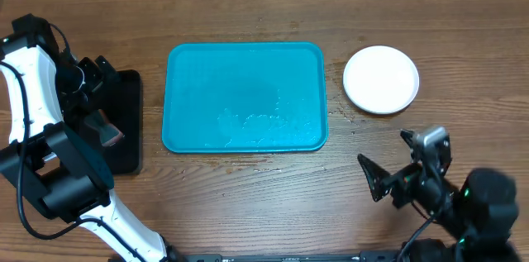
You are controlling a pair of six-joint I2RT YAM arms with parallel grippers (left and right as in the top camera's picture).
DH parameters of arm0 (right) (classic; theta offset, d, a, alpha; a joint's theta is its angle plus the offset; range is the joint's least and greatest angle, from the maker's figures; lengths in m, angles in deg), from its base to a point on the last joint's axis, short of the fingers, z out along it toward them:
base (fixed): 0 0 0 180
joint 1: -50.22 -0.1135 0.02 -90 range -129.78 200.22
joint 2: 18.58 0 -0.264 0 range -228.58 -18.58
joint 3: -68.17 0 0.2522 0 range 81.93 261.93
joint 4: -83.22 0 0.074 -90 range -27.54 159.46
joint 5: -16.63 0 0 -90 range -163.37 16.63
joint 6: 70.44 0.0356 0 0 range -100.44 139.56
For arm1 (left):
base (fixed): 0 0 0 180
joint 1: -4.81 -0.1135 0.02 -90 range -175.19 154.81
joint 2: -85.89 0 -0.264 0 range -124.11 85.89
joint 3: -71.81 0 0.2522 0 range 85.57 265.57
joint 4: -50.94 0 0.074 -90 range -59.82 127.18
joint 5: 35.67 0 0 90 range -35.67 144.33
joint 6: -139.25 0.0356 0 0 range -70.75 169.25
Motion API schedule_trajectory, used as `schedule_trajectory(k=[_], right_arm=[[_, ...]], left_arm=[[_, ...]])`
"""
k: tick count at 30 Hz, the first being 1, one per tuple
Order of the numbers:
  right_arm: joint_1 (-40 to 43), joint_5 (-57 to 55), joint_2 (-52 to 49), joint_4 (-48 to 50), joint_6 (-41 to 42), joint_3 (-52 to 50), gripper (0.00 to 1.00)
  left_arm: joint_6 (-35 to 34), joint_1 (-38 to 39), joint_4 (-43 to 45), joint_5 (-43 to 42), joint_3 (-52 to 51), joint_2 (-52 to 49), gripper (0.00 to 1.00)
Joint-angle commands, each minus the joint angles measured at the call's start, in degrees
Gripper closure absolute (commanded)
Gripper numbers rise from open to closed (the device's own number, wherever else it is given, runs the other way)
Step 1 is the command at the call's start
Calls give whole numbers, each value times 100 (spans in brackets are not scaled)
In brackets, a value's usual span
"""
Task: Clean dirty plates on tray and stack at the side
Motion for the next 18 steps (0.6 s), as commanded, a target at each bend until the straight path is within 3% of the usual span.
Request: schedule_trajectory(k=[1, 11, 18], right_arm=[[109, 168, 767, 835, 402, -973, 0], [146, 170, 1327, 3222, 1047, -2492, 0], [-116, -472, 2330, 3985, 1202, -3386, 0]], left_arm=[[72, -20, 2, -42, 98, 35, 0], [72, -20, 2, -42, 98, 35, 0], [70, -20, 2, -42, 98, 35, 0]])
